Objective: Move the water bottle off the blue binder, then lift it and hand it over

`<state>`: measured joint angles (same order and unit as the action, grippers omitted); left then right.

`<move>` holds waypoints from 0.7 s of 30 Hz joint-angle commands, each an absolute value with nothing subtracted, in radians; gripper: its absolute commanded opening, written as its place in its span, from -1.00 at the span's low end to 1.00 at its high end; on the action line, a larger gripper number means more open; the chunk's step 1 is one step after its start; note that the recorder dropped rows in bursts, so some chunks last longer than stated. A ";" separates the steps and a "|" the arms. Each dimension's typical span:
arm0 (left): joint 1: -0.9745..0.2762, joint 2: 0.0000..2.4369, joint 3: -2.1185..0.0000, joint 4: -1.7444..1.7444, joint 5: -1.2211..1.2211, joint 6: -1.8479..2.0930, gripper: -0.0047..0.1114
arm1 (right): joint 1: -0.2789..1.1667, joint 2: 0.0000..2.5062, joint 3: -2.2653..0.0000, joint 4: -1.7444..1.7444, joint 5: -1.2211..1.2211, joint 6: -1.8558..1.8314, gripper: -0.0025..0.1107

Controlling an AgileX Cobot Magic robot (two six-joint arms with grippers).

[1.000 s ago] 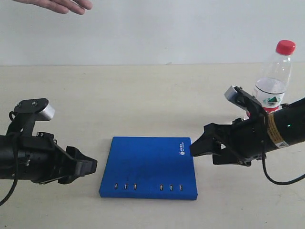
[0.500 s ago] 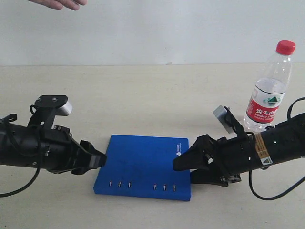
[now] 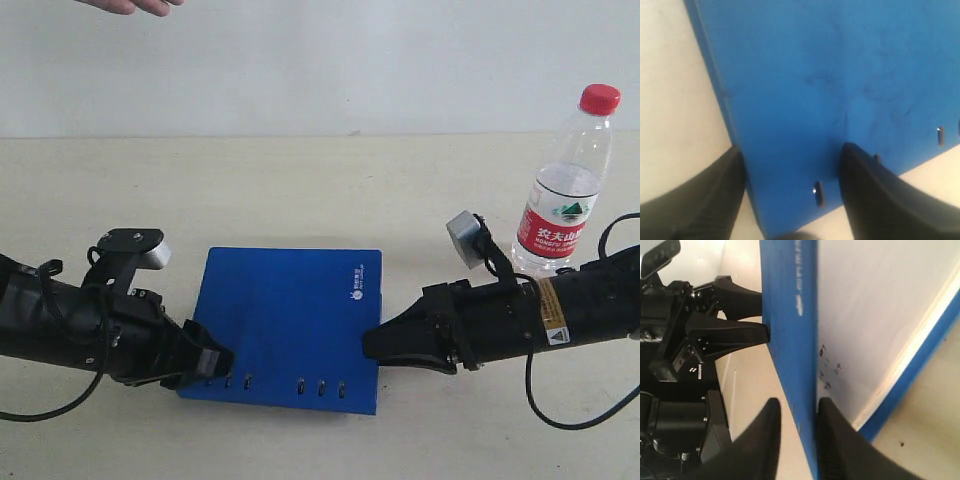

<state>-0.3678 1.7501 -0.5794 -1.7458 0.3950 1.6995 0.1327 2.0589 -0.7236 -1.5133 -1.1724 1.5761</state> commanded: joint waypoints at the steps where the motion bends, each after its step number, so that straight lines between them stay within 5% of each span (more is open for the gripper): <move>1: -0.374 1.756 -0.583 -1.744 0.502 1.729 -0.04 | 0.135 2.054 -0.723 -1.509 -1.221 1.524 -0.81; 21: -0.370 1.754 -0.583 -1.744 0.487 1.744 -0.09 | 0.160 2.054 -0.723 -1.518 -1.221 1.470 -0.96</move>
<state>-0.3678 1.7561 -0.5794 -1.7458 0.5044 1.7384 0.1582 2.0589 -0.7236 -1.5348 -1.1983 1.4807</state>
